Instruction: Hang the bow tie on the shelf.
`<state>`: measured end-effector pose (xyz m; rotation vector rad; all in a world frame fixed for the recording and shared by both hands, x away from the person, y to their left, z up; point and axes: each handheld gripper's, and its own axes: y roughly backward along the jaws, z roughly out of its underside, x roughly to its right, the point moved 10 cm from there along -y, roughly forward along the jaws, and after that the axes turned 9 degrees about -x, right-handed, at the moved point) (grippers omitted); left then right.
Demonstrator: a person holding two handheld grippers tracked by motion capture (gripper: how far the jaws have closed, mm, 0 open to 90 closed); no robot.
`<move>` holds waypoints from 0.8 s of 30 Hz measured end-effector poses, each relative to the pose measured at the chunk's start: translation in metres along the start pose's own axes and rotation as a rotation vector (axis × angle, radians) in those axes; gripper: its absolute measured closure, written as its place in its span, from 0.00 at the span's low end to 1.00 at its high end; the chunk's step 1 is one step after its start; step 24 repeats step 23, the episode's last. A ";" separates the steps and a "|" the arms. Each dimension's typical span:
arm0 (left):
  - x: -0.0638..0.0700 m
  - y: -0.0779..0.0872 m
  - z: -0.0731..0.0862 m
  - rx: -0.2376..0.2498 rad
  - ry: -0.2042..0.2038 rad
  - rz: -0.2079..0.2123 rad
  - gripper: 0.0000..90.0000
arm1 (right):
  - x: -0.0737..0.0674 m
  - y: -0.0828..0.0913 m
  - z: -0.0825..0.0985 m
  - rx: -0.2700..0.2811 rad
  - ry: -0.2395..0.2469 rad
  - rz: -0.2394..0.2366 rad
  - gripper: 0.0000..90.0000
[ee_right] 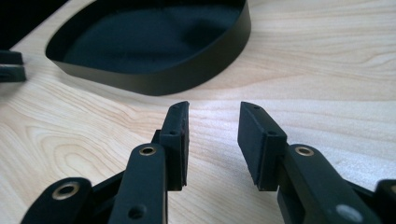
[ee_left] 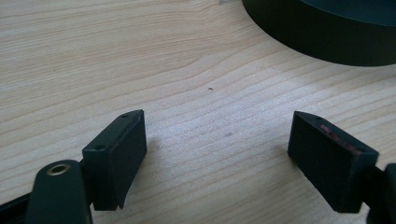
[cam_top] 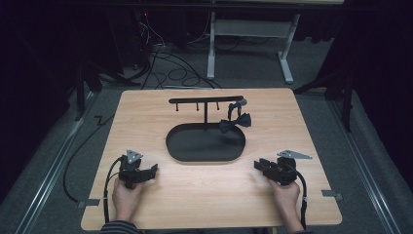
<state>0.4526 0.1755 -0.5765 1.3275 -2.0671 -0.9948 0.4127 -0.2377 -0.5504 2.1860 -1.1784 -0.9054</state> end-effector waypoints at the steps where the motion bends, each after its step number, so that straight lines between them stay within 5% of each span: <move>1: 0.000 0.000 0.000 0.000 0.000 0.000 0.22 | 0.000 -0.002 0.001 -0.005 -0.001 0.001 0.72; 9: 0.000 0.000 0.000 0.000 0.000 0.000 0.22 | 0.003 -0.014 0.008 -0.052 0.023 0.050 0.69; 15: 0.000 0.000 0.000 0.000 0.000 0.000 0.22 | 0.001 -0.019 0.006 -0.069 0.088 0.120 0.66; 22: 0.000 0.000 0.000 0.000 0.000 -0.001 0.22 | -0.004 -0.023 0.007 -0.095 0.222 0.255 0.60; 24: 0.000 0.000 0.000 0.000 0.000 -0.001 0.22 | -0.004 -0.023 0.008 -0.096 0.222 0.259 0.60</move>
